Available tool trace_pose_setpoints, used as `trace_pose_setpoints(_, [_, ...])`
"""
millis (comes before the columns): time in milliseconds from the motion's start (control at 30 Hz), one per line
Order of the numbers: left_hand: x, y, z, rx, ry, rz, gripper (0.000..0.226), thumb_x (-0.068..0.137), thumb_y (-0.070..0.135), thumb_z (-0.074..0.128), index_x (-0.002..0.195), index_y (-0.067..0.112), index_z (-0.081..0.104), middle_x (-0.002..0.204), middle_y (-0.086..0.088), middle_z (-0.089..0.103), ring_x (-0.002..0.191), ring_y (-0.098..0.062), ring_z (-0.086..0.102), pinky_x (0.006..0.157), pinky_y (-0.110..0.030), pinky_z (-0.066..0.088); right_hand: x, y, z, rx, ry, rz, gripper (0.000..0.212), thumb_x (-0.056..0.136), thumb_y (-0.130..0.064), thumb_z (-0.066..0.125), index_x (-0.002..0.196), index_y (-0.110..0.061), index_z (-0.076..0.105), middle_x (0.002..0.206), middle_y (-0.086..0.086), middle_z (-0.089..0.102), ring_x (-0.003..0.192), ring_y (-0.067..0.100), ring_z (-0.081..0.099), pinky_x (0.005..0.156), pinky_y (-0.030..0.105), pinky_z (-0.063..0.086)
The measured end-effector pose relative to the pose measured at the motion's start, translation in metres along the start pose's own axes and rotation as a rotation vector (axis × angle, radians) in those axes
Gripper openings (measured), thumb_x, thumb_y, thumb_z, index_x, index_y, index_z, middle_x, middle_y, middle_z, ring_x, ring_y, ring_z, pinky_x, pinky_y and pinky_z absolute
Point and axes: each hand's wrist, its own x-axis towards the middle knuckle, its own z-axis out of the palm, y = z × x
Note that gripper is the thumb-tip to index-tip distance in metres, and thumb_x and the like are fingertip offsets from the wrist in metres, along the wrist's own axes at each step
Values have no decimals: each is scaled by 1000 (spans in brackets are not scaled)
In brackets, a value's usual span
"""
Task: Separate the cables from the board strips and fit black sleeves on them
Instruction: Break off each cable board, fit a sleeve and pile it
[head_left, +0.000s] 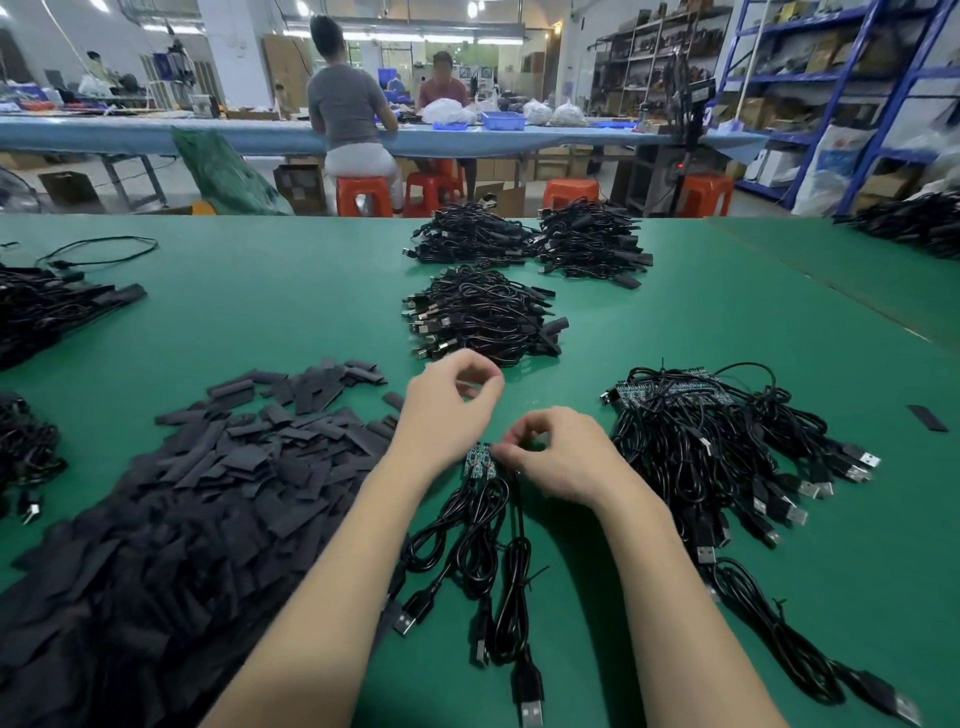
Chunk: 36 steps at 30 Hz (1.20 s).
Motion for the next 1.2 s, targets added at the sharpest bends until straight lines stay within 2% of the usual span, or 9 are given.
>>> trace_pose_setpoints(200, [-7,6,-9,-205,-198,-173,9,93,32,70,97,24,70,92,13,72,81,6,65,71,-10,46,-7,2,-20,755,-69,63,17,79,-26,86,90,-21,75,78,3,67,62,12,51,62,24,43])
trace_pose_setpoints(267, [-9,10,-15,-412,-320,-324,13,93,35,69,98,23,69,85,11,71,67,0,63,64,-18,44,-6,0,-20,1010,-81,123,25,70,-27,88,88,-21,73,81,1,68,55,7,50,54,17,44])
trace_pose_setpoints(333, [-11,11,-18,-583,-403,-407,11,92,27,70,101,21,68,86,4,67,72,-9,56,67,-24,43,-4,-2,-17,1159,-71,184,32,62,-29,88,87,-19,71,80,-3,67,51,3,48,49,15,45])
trace_pose_setpoints(467, [-14,9,-20,-693,-373,-430,22,87,3,72,106,13,66,85,-5,71,65,-10,65,54,-19,50,-2,-3,-14,1234,-129,193,37,62,-28,87,93,-14,74,80,-2,67,58,5,57,54,15,52])
trace_pose_setpoints(600, [-14,8,-20,-757,-359,-468,21,85,-1,73,102,11,69,80,-3,75,61,-7,68,52,-16,51,-2,0,-13,1160,-157,173,40,65,-29,86,100,-11,76,86,1,66,64,6,57,58,17,54])
trace_pose_setpoints(833, [-15,5,-21,-878,-434,-468,27,75,7,76,102,8,73,93,-8,76,77,-13,71,70,-21,58,-2,-3,-12,1226,-184,150,34,74,-23,81,103,-7,76,94,12,66,76,15,55,64,19,55])
trace_pose_setpoints(1000, [-15,5,-23,-880,-482,-472,35,72,11,74,107,5,71,98,-12,74,87,-20,68,95,-34,53,-3,-8,-11,1305,-238,211,18,72,-20,79,87,-10,80,86,5,74,71,11,65,67,20,57])
trace_pose_setpoints(1100, [-16,5,-22,-1009,-517,-480,29,76,10,71,105,7,72,96,-9,74,84,-16,68,87,-30,56,-5,-10,-12,1478,-265,311,8,67,-15,82,72,-9,80,77,5,73,61,10,66,58,19,58])
trace_pose_setpoints(1200, [-15,3,-19,-885,-473,-482,24,79,7,75,103,11,72,95,-7,74,79,-14,67,76,-27,57,-9,-4,-21,1500,-221,322,19,66,-17,86,80,-11,75,77,4,71,61,11,65,56,19,57])
